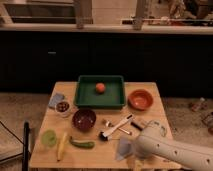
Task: Wipe purple bowl with towel
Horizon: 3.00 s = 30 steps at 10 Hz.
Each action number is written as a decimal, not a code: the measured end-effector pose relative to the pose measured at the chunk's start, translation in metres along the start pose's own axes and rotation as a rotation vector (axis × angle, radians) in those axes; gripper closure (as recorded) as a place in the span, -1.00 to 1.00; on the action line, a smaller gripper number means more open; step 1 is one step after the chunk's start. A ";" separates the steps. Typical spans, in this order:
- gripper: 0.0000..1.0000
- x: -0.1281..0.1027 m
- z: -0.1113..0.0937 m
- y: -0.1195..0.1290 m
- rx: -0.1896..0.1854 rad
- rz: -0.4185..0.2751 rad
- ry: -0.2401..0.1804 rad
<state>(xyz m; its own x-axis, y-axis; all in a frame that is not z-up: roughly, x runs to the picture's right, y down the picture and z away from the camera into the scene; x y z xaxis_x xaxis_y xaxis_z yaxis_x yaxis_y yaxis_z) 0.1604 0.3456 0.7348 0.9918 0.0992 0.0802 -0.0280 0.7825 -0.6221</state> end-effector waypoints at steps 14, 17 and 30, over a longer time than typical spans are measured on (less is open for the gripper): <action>-0.60 -0.038 -0.006 -0.034 0.065 -0.174 -0.045; -0.60 -0.046 -0.009 -0.040 0.066 -0.192 -0.087; 0.43 -0.041 0.020 -0.041 0.023 -0.192 -0.109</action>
<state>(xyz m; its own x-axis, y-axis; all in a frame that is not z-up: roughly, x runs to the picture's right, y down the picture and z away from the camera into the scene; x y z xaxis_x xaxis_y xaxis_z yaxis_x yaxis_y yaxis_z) 0.1187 0.3214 0.7723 0.9598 0.0119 0.2804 0.1563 0.8071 -0.5693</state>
